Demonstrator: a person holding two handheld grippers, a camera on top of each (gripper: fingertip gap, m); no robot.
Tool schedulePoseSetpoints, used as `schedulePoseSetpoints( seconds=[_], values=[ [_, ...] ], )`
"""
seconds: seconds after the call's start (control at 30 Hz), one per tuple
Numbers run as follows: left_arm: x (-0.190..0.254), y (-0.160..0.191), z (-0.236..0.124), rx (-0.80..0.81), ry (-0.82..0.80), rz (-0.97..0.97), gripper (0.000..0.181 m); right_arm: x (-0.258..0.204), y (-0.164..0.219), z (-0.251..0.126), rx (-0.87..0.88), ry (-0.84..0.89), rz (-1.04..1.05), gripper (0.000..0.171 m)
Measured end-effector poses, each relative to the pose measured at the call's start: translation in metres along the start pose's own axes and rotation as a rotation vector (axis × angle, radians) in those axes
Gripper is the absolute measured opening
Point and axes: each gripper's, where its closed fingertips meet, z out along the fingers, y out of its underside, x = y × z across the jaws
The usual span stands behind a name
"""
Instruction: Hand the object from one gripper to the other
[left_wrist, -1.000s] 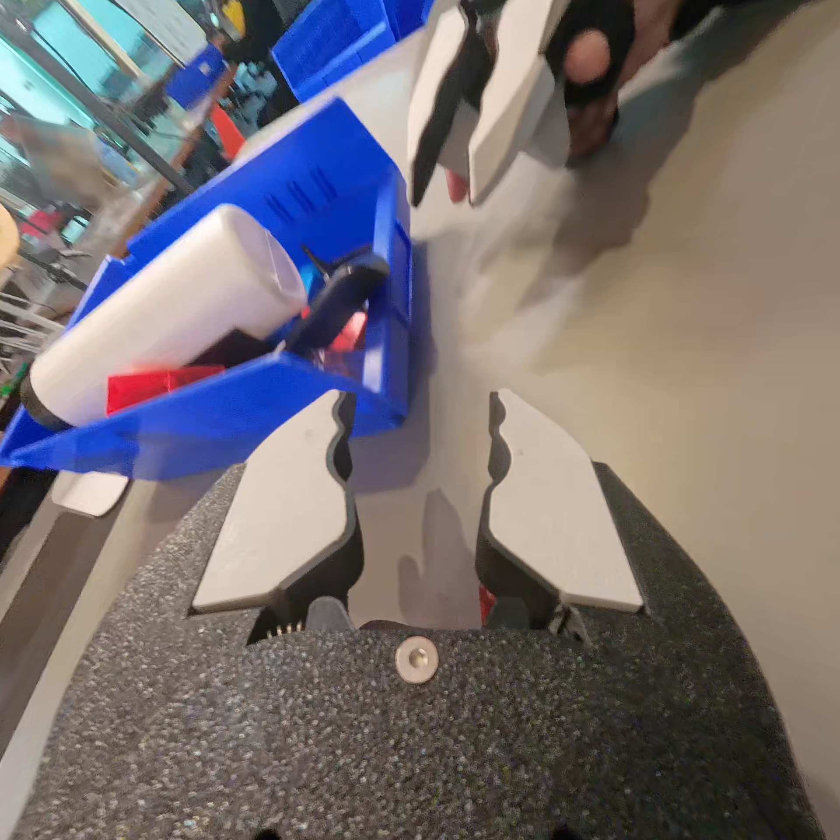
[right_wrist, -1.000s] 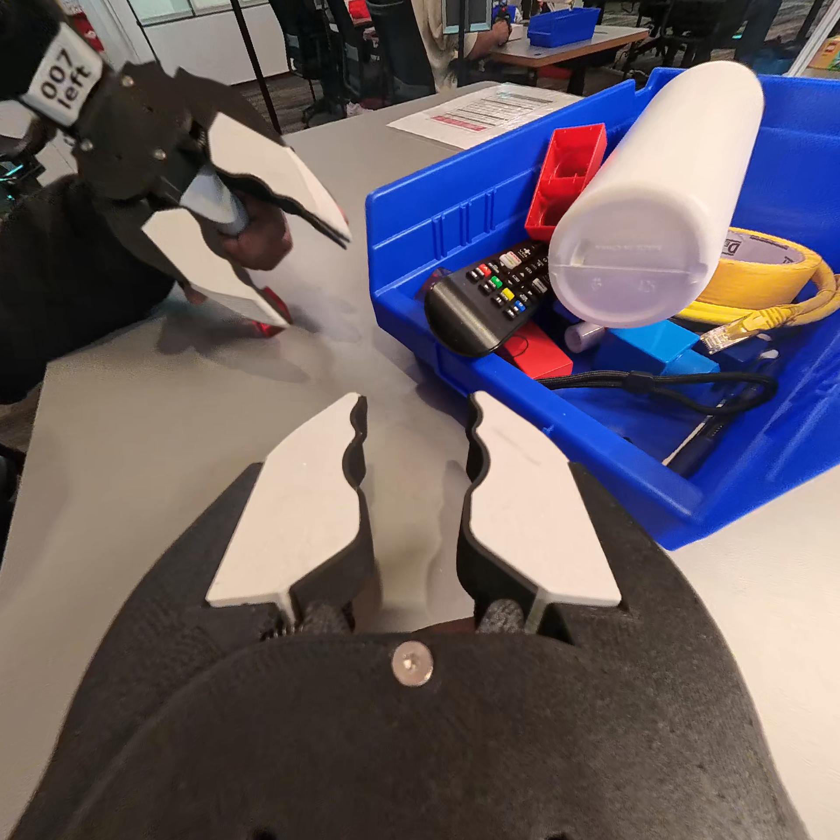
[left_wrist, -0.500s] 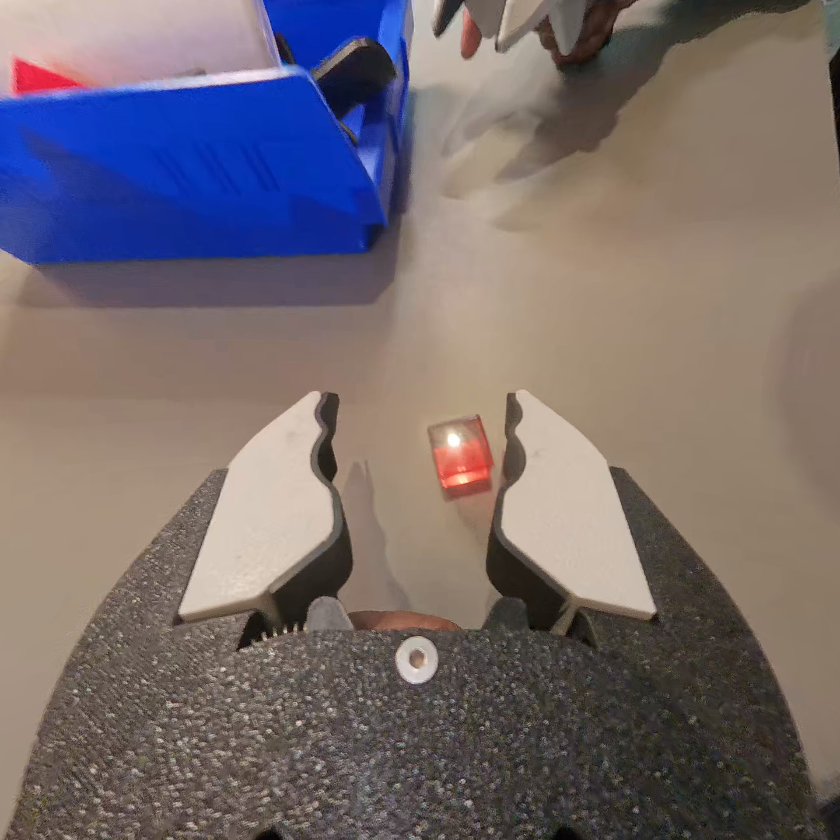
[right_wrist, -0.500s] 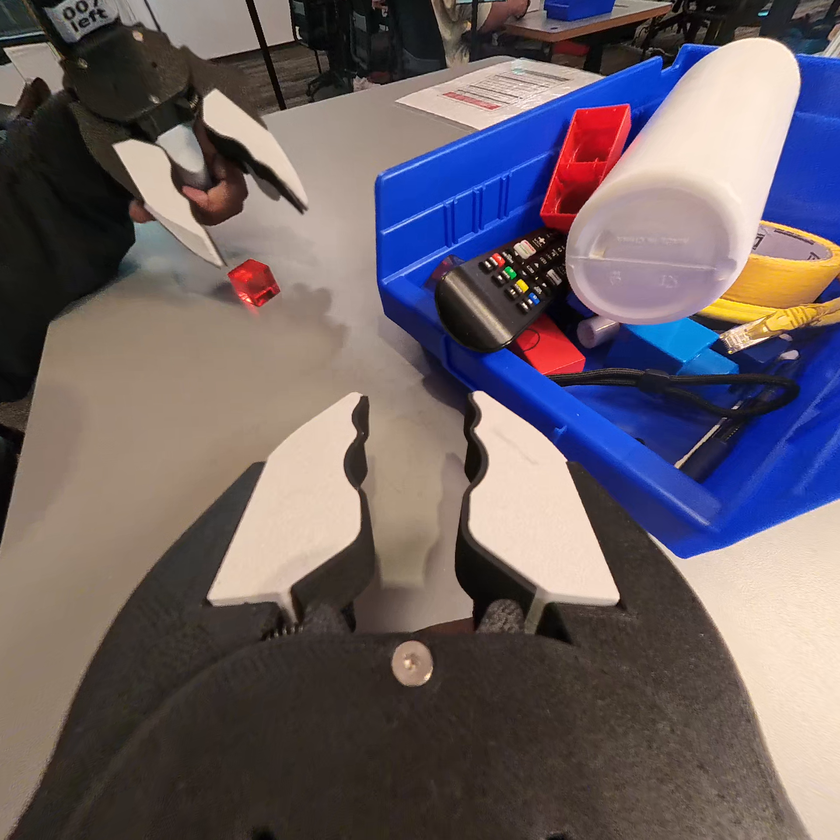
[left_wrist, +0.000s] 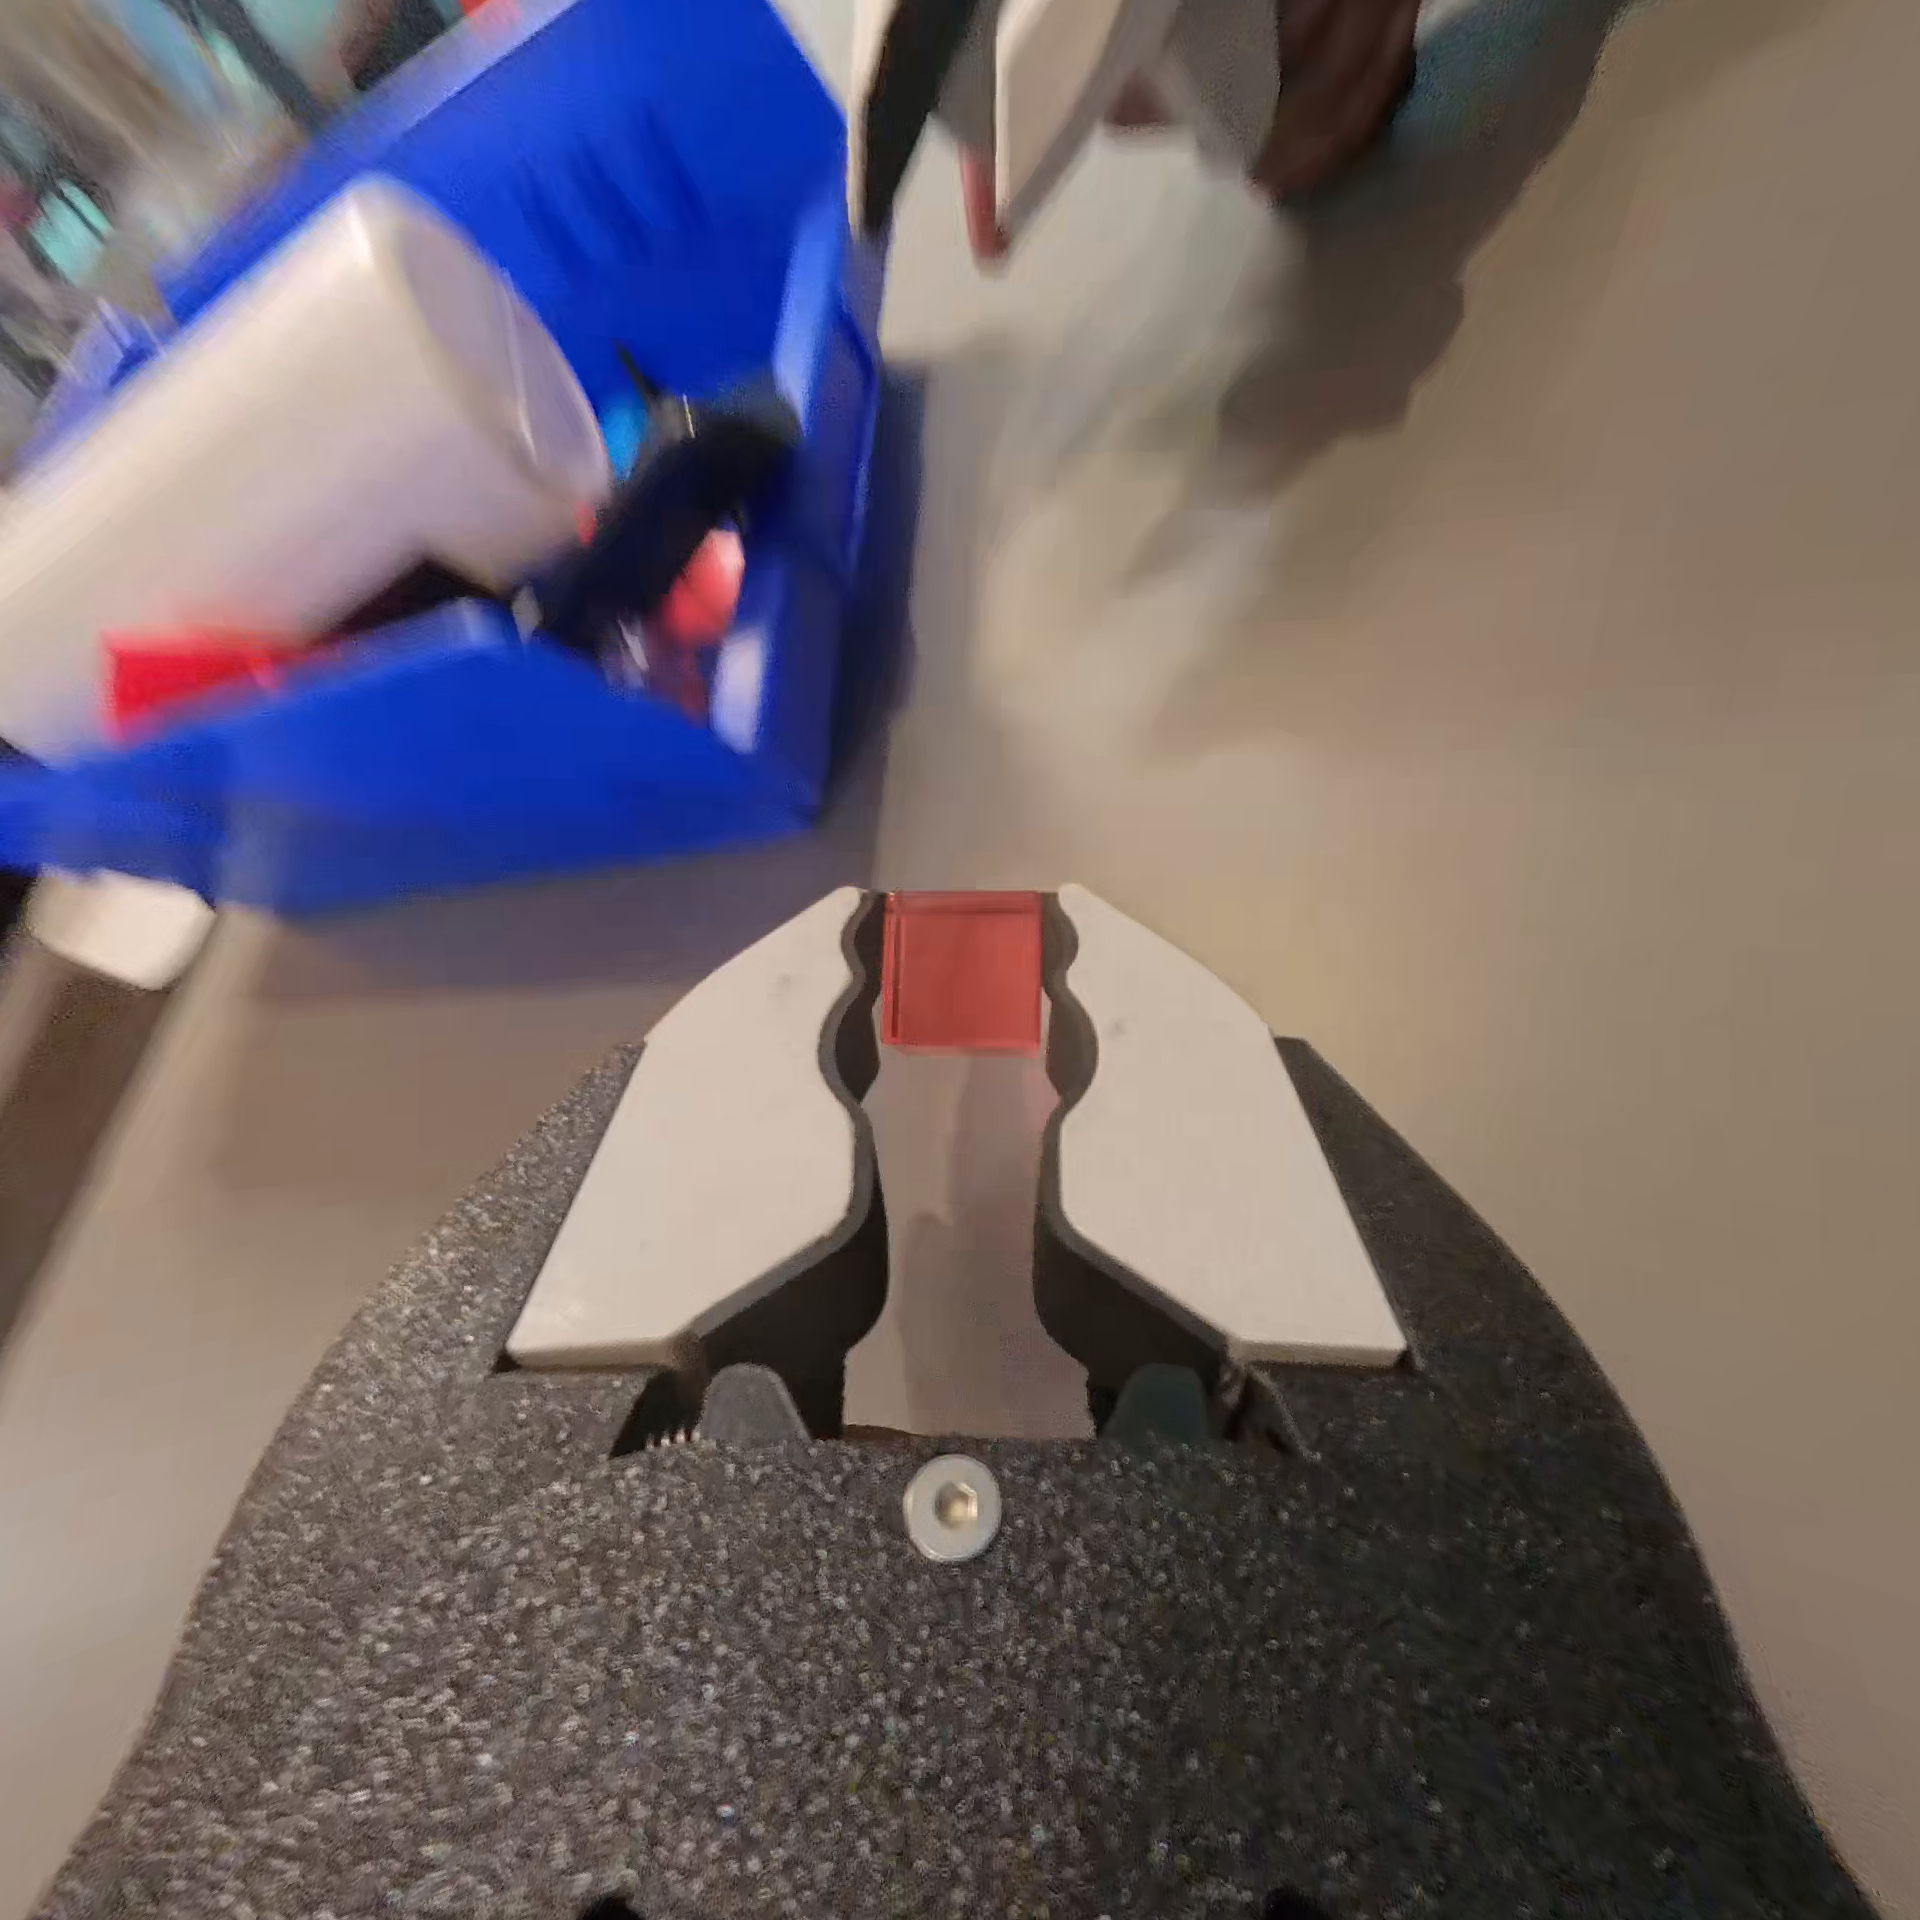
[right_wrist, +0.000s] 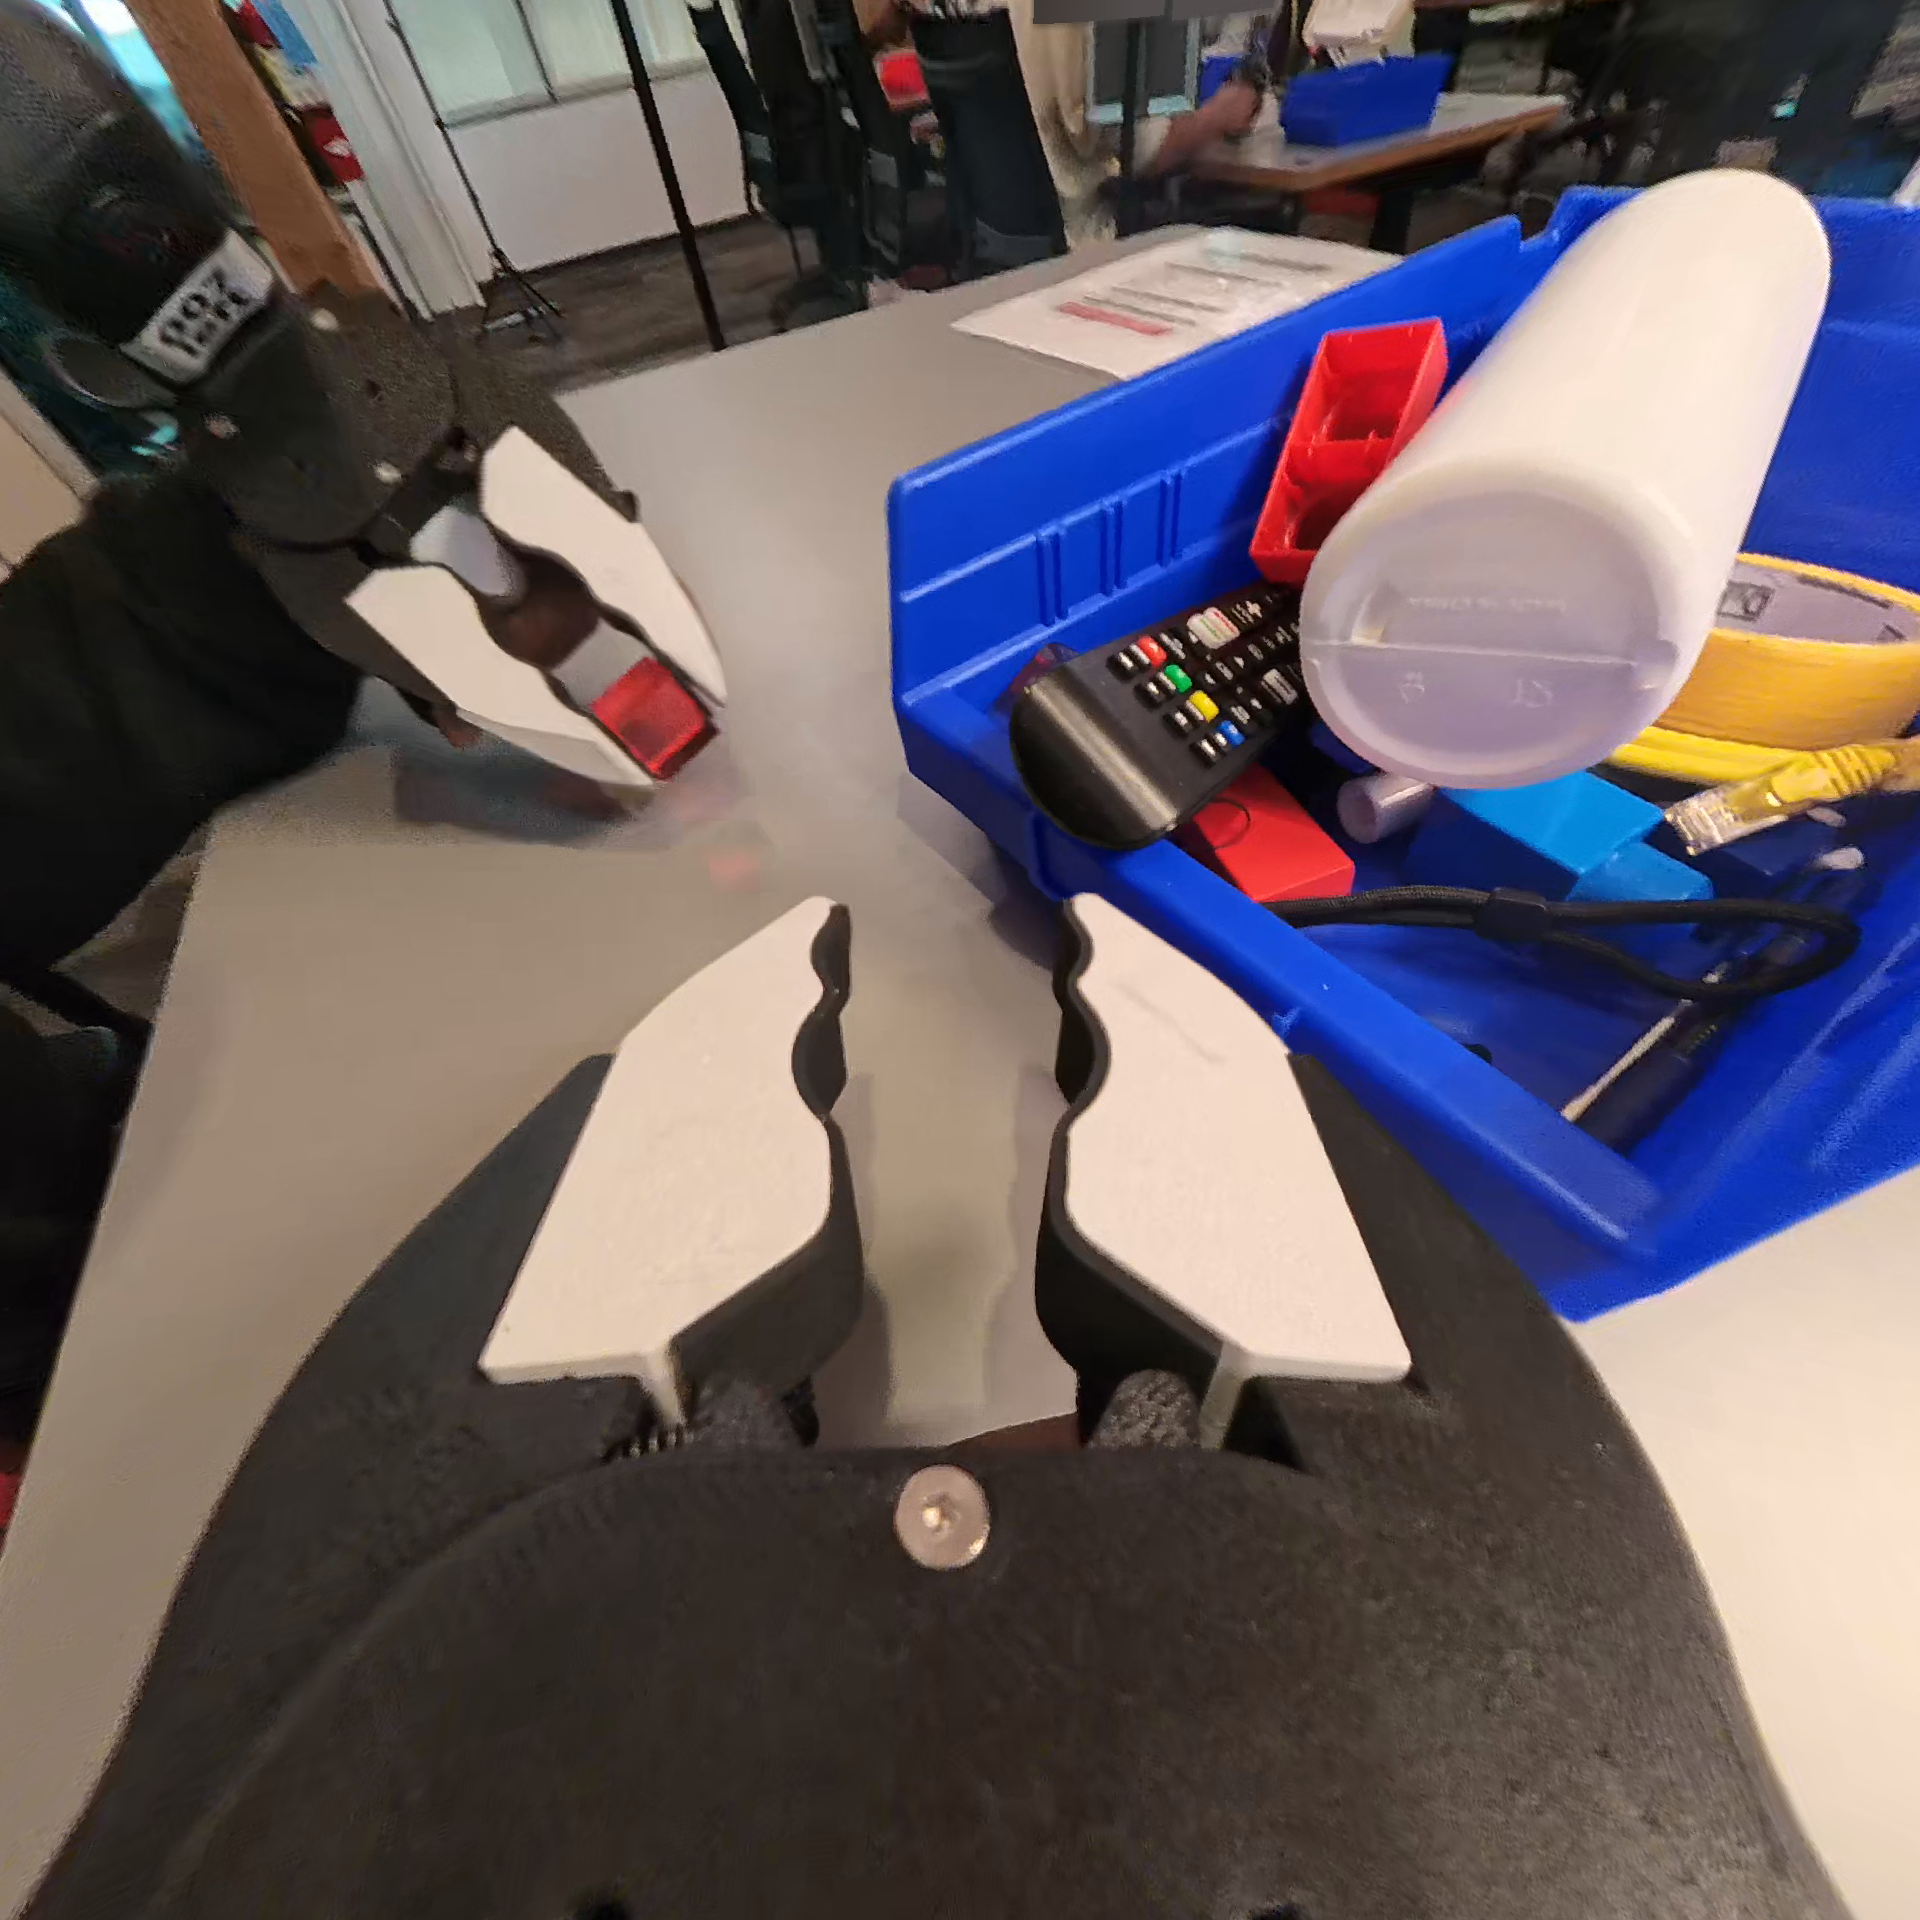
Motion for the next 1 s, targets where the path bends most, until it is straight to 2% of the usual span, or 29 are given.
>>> schedulePoseSetpoints(
  seconds=[0.03, 0.2, 0.33, 0.5, 0.63, 0.83, 1.0],
  values=[
    [-0.005, -0.018, 0.008, 0.041, -0.034, 0.049, 0.029, -0.003, -0.003, -0.001, 0.024, -0.022, -0.005, 0.038],
    [-0.026, -0.103, 0.049, 0.230, -0.225, 0.222, 0.029, -0.019, -0.017, -0.006, 0.137, -0.111, -0.060, 0.041],
    [-0.030, -0.133, 0.073, 0.360, -0.365, 0.250, 0.029, -0.016, -0.028, -0.022, 0.248, -0.096, -0.053, 0.046],
    [-0.016, -0.129, 0.078, 0.394, -0.421, 0.330, 0.028, -0.012, -0.023, -0.026, 0.217, -0.145, 0.020, 0.052],
    [-0.010, -0.123, 0.081, 0.356, -0.434, 0.454, 0.029, -0.015, -0.015, -0.017, 0.141, -0.174, 0.076, 0.054],
    [-0.001, -0.122, 0.075, 0.381, -0.421, 0.541, 0.029, -0.013, -0.005, -0.009, 0.054, -0.173, 0.120, 0.041],
    [0.001, -0.121, 0.073, 0.381, -0.414, 0.547, 0.029, -0.018, 0.000, -0.006, 0.015, -0.213, 0.152, 0.042]
  ],
)
